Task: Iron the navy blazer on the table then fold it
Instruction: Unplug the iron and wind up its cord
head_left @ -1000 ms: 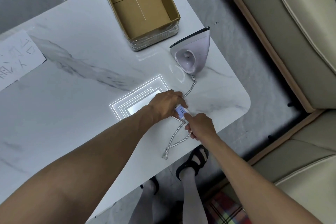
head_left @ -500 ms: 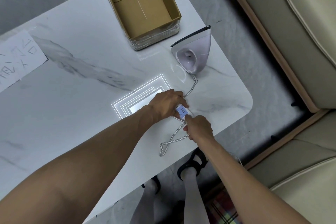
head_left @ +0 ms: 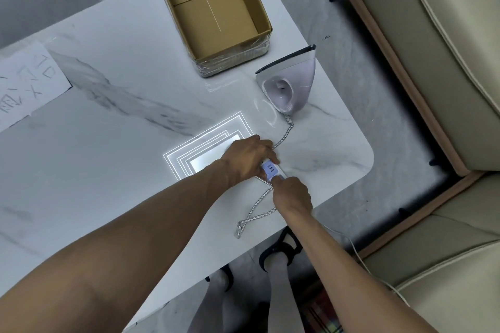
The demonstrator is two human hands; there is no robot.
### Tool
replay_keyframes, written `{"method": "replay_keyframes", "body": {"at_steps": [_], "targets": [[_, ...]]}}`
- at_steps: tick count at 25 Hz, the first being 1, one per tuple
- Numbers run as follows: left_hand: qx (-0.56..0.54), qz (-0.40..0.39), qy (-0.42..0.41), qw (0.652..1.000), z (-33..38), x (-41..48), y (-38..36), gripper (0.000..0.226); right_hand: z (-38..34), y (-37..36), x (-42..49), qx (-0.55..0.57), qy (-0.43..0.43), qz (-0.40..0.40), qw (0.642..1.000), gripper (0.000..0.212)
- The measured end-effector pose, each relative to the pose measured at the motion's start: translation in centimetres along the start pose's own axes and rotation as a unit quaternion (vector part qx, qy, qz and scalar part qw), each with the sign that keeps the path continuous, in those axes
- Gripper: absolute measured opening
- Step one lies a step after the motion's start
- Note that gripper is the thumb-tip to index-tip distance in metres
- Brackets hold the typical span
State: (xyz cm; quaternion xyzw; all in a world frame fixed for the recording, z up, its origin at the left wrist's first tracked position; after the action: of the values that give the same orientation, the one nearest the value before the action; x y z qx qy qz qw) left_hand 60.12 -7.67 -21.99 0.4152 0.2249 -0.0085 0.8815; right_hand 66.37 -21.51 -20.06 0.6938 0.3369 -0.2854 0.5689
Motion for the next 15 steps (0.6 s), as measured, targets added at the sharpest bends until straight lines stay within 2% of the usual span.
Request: {"method": "replay_keyframes", "body": {"at_steps": [8,15], "targets": [[-0.009,0.014,-0.008,1.000,-0.4,0.2,0.0,0.032,-0.9,0.6,1.0,-0.048,-0.002,0.019,0.999,0.045],[-0.052,0.044,-0.038,0.997,-1.8,0.3,-1.3,0.037,1.1,0.0,1.4,0.045,-0.010,-0.048,0.998,0.048]]}}
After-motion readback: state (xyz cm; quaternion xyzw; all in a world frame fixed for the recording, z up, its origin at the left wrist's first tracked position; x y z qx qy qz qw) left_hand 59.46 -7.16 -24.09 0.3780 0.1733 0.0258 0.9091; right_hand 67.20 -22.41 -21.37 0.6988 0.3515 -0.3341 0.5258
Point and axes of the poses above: each hand's wrist, its own x-axis towards the middle knuckle, its own y-axis out of the back of the hand, z = x × y, the point moved 1 cm from there along x, towards the middle knuckle, and after that the axes turned 2 degrees about x, right-handed, at the moved point
